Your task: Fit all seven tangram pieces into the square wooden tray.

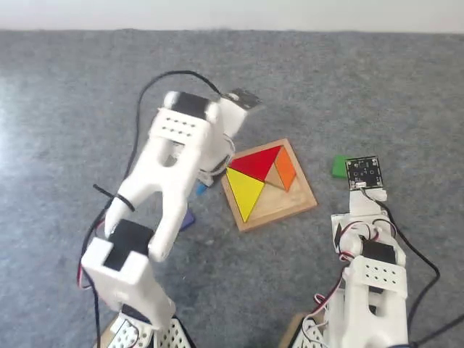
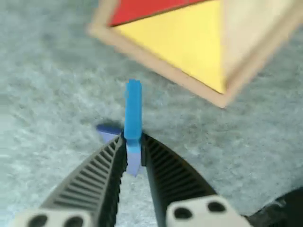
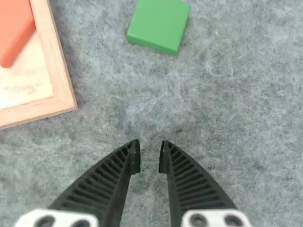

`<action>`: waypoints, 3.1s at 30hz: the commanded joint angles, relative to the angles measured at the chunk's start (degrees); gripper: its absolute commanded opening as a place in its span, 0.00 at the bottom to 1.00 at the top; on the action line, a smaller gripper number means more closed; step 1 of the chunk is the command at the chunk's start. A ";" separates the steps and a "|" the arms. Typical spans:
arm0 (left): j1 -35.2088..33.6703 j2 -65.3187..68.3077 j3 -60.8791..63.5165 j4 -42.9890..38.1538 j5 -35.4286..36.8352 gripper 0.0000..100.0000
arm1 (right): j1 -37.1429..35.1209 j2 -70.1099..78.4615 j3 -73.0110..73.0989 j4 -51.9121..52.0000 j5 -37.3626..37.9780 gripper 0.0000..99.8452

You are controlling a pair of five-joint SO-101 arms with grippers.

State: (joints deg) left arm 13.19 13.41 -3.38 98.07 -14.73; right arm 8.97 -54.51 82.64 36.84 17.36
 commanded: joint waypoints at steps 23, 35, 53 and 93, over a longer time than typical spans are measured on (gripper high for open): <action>20.31 -4.75 11.47 -18.90 -6.68 0.01 | -0.04 -1.45 -0.53 -1.19 0.62 0.08; 22.68 -4.75 17.19 -18.90 -8.53 0.01 | -0.04 -1.45 -0.53 -1.19 0.62 0.08; 22.51 -4.75 17.27 -22.24 -8.62 0.01 | -0.04 -1.45 -0.53 -1.19 0.62 0.08; 20.40 -4.84 18.68 -24.09 -8.44 0.03 | -0.04 -1.45 -0.53 -1.19 0.62 0.08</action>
State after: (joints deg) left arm 35.52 11.65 15.96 74.86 -22.73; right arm 8.97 -54.51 82.64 36.84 17.36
